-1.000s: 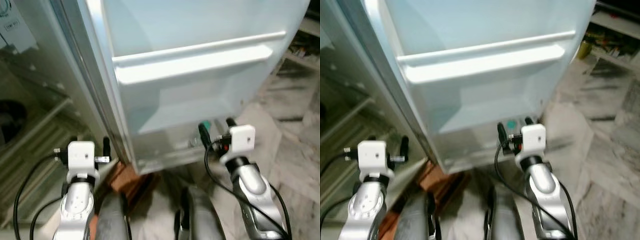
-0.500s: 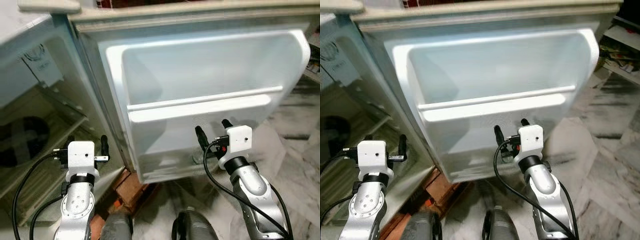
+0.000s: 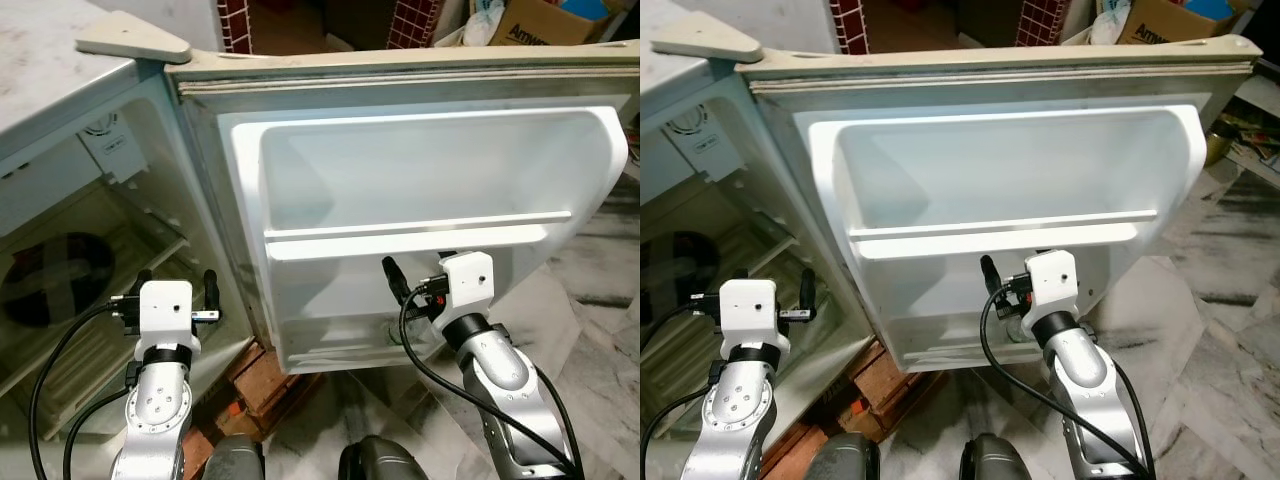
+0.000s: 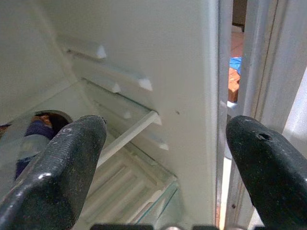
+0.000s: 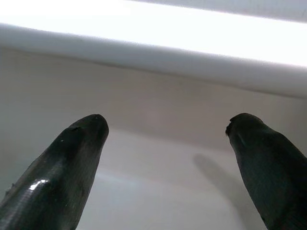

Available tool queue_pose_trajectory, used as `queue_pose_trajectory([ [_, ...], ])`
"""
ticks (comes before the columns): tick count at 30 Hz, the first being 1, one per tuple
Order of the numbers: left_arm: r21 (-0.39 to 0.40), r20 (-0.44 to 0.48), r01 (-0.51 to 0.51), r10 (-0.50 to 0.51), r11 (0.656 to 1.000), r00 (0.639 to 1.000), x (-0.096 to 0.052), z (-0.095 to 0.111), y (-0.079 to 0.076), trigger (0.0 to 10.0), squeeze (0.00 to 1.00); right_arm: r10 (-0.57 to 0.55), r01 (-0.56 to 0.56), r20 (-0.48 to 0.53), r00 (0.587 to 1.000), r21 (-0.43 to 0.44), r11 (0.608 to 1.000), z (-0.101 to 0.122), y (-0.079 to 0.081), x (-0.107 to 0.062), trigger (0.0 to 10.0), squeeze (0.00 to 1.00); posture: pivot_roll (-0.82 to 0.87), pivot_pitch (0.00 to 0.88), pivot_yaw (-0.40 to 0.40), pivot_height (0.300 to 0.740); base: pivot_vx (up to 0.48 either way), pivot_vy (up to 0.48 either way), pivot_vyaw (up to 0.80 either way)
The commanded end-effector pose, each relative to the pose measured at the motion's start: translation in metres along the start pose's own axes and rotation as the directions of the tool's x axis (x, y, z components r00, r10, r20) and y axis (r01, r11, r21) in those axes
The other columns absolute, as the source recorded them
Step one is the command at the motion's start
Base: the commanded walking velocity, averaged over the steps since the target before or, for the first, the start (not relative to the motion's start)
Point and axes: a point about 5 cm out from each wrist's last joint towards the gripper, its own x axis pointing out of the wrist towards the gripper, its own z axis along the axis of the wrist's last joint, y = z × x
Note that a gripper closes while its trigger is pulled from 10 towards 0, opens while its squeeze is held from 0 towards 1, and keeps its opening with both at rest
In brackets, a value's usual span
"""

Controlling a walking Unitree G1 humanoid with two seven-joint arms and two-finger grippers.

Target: Restocking fridge

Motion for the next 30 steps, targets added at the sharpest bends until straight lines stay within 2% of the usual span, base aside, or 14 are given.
queue_pose_trajectory([
  [1, 0.010, -0.016, 0.000, 0.001, 1.000, 1.000, -0.001, -0.003, -0.001, 10.0, 0.00, 0.008, -0.008, -0.021, 1.000, 0.000, 1.000, -0.004, 0.002, 0.001, 10.0, 0.00, 0.11, 0.093, -0.031, 0.740, 0.000, -0.270, 0.00],
  [17, 0.024, -0.028, 0.000, 0.000, 1.000, 1.000, 0.000, -0.005, -0.001, 10.0, 0.00, 0.010, -0.010, -0.021, 1.000, 0.005, 1.000, -0.005, 0.006, 0.003, 10.0, 0.00, 0.11, 0.108, -0.019, 0.740, 0.000, -0.322, 0.00],
  [25, 0.025, -0.028, 0.001, 0.000, 1.000, 1.000, 0.000, -0.005, 0.000, 10.0, 0.00, 0.040, -0.040, -0.022, 0.999, -0.004, 0.999, -0.006, 0.010, 0.004, 10.0, 0.00, 0.12, 0.110, -0.017, 0.740, -0.255, -0.348, 0.00],
  [30, 0.028, -0.028, 0.004, -0.003, 1.000, 1.000, 0.000, -0.005, 0.000, 10.0, 0.00, 0.075, -0.074, -0.020, 0.997, 0.022, 0.997, -0.007, 0.014, 0.004, 10.0, 0.00, 0.12, 0.113, -0.018, 0.740, -0.255, -0.345, 0.00],
])
